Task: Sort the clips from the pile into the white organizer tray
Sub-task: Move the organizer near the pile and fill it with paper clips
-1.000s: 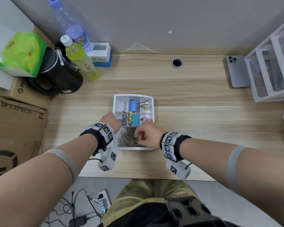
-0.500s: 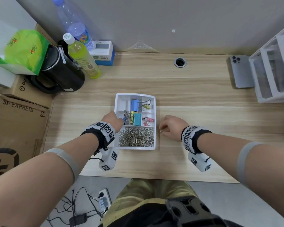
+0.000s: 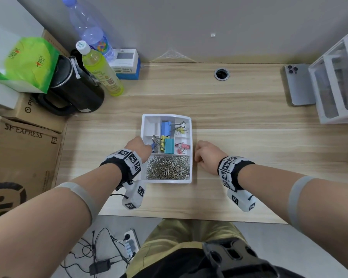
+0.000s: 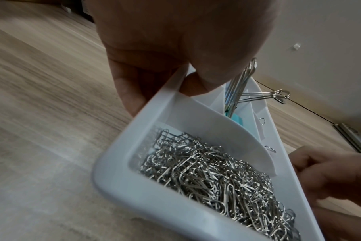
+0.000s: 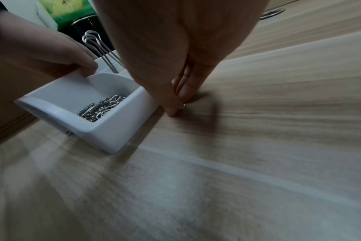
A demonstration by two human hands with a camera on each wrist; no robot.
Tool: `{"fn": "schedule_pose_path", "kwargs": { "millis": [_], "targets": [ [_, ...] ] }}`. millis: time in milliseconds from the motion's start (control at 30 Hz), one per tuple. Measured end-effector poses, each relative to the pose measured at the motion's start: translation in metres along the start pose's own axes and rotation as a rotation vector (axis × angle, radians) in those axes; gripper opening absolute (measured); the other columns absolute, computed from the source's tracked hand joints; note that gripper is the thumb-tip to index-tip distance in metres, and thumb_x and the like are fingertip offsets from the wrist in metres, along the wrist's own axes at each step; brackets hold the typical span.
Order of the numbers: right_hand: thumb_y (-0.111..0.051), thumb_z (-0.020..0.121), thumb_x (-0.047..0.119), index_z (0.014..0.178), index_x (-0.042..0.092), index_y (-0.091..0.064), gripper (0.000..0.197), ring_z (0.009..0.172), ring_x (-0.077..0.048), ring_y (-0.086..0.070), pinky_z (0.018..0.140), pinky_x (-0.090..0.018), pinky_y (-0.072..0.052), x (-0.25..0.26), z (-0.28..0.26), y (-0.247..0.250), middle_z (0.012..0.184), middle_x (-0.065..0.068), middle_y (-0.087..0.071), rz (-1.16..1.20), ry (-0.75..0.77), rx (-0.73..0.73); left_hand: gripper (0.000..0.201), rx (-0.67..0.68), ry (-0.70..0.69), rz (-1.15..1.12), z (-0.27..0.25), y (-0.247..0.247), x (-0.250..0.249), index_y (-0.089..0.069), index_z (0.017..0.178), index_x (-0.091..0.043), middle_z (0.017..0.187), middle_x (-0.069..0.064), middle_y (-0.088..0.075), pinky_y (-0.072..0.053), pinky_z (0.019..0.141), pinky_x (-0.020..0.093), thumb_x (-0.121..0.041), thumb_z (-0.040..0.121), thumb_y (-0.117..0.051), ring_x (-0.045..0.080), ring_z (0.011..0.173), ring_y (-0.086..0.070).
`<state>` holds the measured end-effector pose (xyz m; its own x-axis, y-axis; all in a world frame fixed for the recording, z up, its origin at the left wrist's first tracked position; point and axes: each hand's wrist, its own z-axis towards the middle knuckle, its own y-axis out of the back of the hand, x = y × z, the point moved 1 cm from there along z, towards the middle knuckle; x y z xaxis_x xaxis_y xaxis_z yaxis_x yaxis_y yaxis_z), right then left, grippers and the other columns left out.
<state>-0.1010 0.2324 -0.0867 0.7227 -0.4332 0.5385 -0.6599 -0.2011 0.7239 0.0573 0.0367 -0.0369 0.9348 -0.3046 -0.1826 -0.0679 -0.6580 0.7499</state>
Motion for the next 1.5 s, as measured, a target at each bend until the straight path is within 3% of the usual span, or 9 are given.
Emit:
{"fn": "schedule_pose_path", "kwargs": {
  "millis": [300, 500, 633, 767, 900, 1000, 1200, 1333, 1500],
  "targets": [
    [-0.056, 0.079, -0.003, 0.101, 0.010, -0.067, 0.027, 0.081, -0.016, -0.056, 0.081, -0.028, -0.050, -0.001, -0.003, 0.010, 0.101, -0.004, -0.062, 0.136, -0.031, 0.018, 0.015, 0.028, 0.011, -0.028, 0.002, 0.001, 0.002, -0.045, 0.099, -0.009, 0.083, 0.004, -0.050, -0.044, 0.062, 0.029, -0.022, 0.092, -0.044, 0.018, 0.069, -0.050],
    [-0.063, 0.071, -0.002, 0.088, 0.026, -0.066, 0.033, 0.060, -0.007, -0.061, 0.073, -0.035, -0.059, 0.013, 0.001, 0.020, 0.077, 0.007, -0.068, 0.554, -0.126, -0.120, 0.015, 0.036, -0.016, -0.018, -0.001, 0.004, -0.001, -0.045, 0.100, -0.007, 0.083, 0.004, -0.049, -0.042, 0.059, 0.028, -0.020, 0.093, -0.043, 0.021, 0.072, -0.051],
    [-0.076, 0.075, -0.002, 0.091, 0.025, -0.064, 0.033, 0.061, -0.008, -0.062, 0.075, -0.033, -0.060, 0.038, 0.001, 0.021, 0.079, 0.003, -0.069, 0.683, -0.093, -0.001, 0.019, 0.054, -0.016, -0.015, 0.000, 0.005, -0.002, -0.045, 0.106, -0.007, 0.086, 0.005, -0.050, -0.046, 0.061, 0.029, -0.021, 0.093, -0.042, 0.025, 0.076, -0.055],
    [-0.066, 0.083, -0.004, 0.094, 0.013, -0.069, 0.020, 0.065, -0.009, -0.059, 0.075, -0.030, -0.057, 0.041, 0.001, 0.023, 0.094, -0.003, -0.071, 0.704, -0.108, -0.027, 0.022, 0.094, -0.067, -0.035, 0.003, 0.006, -0.004, -0.047, 0.106, -0.010, 0.093, 0.009, -0.056, -0.055, 0.070, 0.034, -0.026, 0.093, -0.043, 0.029, 0.079, -0.061],
    [-0.063, 0.087, 0.012, 0.096, 0.024, -0.066, 0.015, 0.065, -0.008, -0.060, 0.065, -0.027, -0.055, 0.018, 0.001, 0.044, 0.082, 0.009, -0.066, 0.500, -0.197, -0.296, 0.019, 0.124, -0.167, -0.115, 0.005, 0.006, -0.006, -0.050, 0.108, -0.017, 0.090, 0.006, -0.061, -0.057, 0.064, 0.036, -0.024, 0.091, -0.046, 0.027, 0.078, -0.064],
    [-0.066, 0.087, 0.016, 0.107, 0.023, -0.063, 0.022, 0.065, -0.004, -0.057, 0.068, -0.025, -0.053, -0.004, 0.003, 0.058, 0.098, 0.008, -0.063, 0.407, -0.223, -0.439, 0.017, 0.080, -0.273, -0.113, 0.008, 0.005, -0.009, -0.055, 0.106, -0.018, 0.073, -0.004, -0.054, -0.040, 0.051, 0.023, -0.016, 0.090, -0.049, 0.013, 0.063, -0.053],
    [-0.060, 0.092, 0.027, 0.129, 0.017, -0.058, 0.038, 0.094, -0.021, -0.060, 0.084, -0.033, -0.049, -0.034, 0.006, 0.064, 0.121, -0.002, -0.051, 0.172, -0.277, -0.345, 0.027, 0.072, -0.417, -0.134, 0.010, 0.005, -0.021, -0.048, 0.069, -0.033, 0.062, 0.002, -0.044, -0.031, 0.057, 0.028, -0.023, 0.092, -0.058, 0.018, 0.057, -0.041],
    [-0.055, 0.095, 0.035, 0.102, 0.018, -0.069, 0.023, 0.089, -0.025, -0.062, 0.077, -0.037, -0.052, -0.042, 0.004, 0.066, 0.097, -0.004, -0.064, 0.053, -0.309, -0.315, 0.004, 0.069, -0.430, -0.120, 0.012, 0.004, -0.026, -0.062, 0.088, -0.029, 0.071, 0.003, -0.052, -0.037, 0.064, 0.029, -0.033, 0.091, -0.061, 0.018, 0.064, -0.049],
    [-0.049, 0.096, 0.044, 0.089, 0.017, -0.069, 0.035, 0.082, -0.029, -0.063, 0.071, -0.037, -0.054, -0.044, 0.002, 0.075, 0.084, -0.004, -0.069, -0.083, -0.354, -0.277, 0.053, -0.043, -0.323, -0.148, 0.018, 0.010, -0.028, -0.052, 0.121, -0.019, 0.098, 0.000, -0.058, -0.043, 0.072, 0.030, -0.055, 0.083, -0.064, 0.015, 0.084, -0.058]
  ]
}}
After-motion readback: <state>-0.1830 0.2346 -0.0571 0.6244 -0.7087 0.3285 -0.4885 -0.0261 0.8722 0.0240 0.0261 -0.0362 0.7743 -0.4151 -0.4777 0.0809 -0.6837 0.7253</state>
